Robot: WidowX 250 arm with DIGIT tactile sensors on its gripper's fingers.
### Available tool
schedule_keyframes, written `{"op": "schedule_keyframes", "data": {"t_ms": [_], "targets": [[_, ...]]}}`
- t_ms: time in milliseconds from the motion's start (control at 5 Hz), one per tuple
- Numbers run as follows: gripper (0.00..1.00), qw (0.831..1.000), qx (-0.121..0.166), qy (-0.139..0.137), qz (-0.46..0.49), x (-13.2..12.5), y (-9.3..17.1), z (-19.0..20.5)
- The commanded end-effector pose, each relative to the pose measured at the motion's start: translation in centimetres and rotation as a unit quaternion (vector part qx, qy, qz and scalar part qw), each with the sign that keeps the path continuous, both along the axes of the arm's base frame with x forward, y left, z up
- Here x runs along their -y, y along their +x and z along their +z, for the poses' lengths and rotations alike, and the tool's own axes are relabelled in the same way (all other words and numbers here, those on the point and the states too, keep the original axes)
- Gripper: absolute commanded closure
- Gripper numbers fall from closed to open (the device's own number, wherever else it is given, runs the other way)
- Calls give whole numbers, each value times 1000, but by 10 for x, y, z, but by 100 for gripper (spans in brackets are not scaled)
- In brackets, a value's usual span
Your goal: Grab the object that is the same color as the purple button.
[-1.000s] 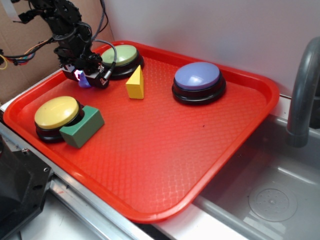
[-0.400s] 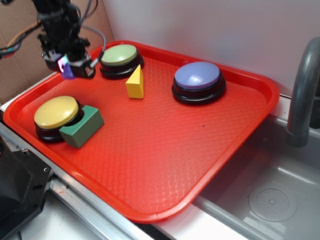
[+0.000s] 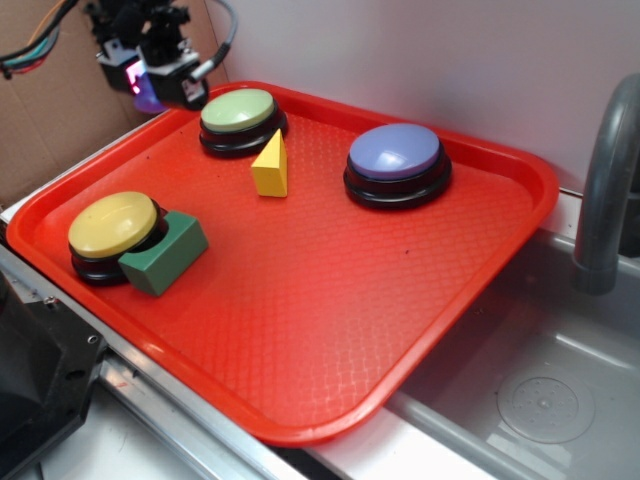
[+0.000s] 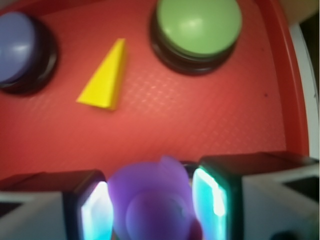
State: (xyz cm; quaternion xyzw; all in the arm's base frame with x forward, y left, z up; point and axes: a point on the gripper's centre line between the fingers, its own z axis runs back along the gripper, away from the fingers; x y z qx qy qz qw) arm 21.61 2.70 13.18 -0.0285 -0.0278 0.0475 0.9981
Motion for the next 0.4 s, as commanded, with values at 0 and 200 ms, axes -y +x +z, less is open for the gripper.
{"op": "schedule_keyframes", "data": {"t_ms": [0, 200], "targets": [[100, 995, 42, 8, -94, 62, -15, 36], [100, 995, 38, 13, -87, 63, -17, 33]]}}
